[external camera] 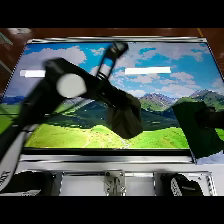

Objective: Fold the shirts.

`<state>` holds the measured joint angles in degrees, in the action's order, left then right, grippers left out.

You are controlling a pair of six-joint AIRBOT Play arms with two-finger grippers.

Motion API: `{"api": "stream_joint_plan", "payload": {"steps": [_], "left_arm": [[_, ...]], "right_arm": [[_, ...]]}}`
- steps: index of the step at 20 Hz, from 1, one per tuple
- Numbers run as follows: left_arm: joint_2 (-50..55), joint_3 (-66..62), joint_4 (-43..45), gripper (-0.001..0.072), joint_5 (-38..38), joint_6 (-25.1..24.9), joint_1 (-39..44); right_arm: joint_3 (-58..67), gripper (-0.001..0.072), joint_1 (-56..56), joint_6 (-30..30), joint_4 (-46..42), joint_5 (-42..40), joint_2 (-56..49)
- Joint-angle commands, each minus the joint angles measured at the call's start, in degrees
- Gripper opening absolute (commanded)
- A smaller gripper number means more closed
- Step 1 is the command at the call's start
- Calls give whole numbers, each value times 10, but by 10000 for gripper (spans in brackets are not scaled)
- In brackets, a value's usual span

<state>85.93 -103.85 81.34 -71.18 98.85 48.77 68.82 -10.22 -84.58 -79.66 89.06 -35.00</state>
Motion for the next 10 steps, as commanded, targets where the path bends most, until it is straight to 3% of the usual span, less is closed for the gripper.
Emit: {"api": "stream_joint_plan", "payload": {"steps": [1,3,4,10], "left_arm": [[95,25,-33,95,12,26,25],[123,25,-67,506,11,26,13],[123,25,-70,603,6,27,2],[38,22,-69,620,-121,-6,-154]], "right_arm": [[-55,661,0,-1,32,16,13],[-117,664,0,0,66,-35,10],[-143,664,0,8,98,-59,0],[-163,664,-21,81,155,-119,-137]]}}
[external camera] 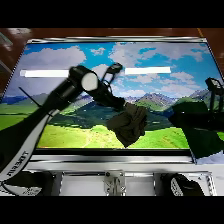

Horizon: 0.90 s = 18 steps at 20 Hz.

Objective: Fold the shirts.

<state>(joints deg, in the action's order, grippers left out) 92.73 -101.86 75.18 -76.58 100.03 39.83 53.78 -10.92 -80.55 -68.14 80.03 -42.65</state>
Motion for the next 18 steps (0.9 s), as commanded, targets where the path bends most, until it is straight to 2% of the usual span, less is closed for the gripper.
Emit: {"api": "stream_joint_plan", "payload": {"steps": [1,3,5,10,12,15,18], "left_arm": [[-44,12,-11,620,-84,-19,-88],[-73,66,-34,620,-86,-24,-114],[-101,167,-57,620,-37,-24,-117],[-105,400,-225,620,200,-24,-116],[-88,426,-259,620,260,-25,-116],[-50,424,-275,619,299,-28,-116],[-15,424,-364,619,331,-89,-116]], "right_arm": [[-13,664,-30,57,60,-25,-90],[-13,663,-64,82,98,-15,-153],[-13,663,-93,88,116,-9,-210],[-13,662,-99,96,123,0,-312],[-13,662,-99,97,123,-4,-338],[-13,662,-99,100,123,-7,-365],[-13,663,-99,100,133,-10,-389]]}}
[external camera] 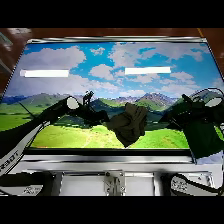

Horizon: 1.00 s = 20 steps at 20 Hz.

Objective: Fold the shirts.

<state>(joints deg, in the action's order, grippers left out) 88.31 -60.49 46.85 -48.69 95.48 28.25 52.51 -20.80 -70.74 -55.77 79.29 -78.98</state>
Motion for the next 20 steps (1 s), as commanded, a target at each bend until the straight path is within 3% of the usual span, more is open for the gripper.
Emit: {"api": "stream_joint_plan", "payload": {"steps": [1,5,7,10,15,19,20], "left_arm": [[40,10,-107,619,52,-61,0],[69,10,-156,597,54,-89,0],[69,9,-158,277,58,-89,0],[66,9,-158,51,56,-102,0],[43,9,-158,35,56,-134,-1],[17,9,-154,35,57,-140,-1],[15,9,-154,36,57,-140,-1]], "right_arm": [[0,662,0,1,24,-2,-33],[0,663,0,1,70,-7,-55],[-3,663,0,3,73,-9,-61],[-28,663,25,4,61,-33,-61],[-58,661,130,-13,61,-125,-65],[-58,637,177,-28,69,-143,-95],[-58,488,185,-34,69,-144,-99]]}}
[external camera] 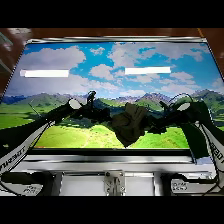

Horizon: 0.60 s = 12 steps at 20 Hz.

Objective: Fold the shirts.

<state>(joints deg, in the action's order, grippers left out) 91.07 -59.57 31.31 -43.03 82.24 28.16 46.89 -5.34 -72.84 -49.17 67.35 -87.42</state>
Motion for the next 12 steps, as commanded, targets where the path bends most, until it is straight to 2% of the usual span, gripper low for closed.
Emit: {"api": "stream_joint_plan", "payload": {"steps": [1,2,3,5,7,12], "left_arm": [[-13,0,2,36,1,-8,0],[-13,0,2,36,5,-8,0],[-16,0,2,35,8,-8,-1],[-32,-7,38,33,14,-5,-6],[-66,-35,108,33,13,27,-21],[-201,-188,189,33,13,30,-62]], "right_arm": [[-2,371,36,-16,3,-25,-17],[-2,253,38,-16,3,-24,-17],[-2,90,38,-17,3,-16,-16],[1,62,26,-7,-3,-3,1],[23,62,10,9,-37,12,45],[182,61,-32,57,-108,57,234]]}}
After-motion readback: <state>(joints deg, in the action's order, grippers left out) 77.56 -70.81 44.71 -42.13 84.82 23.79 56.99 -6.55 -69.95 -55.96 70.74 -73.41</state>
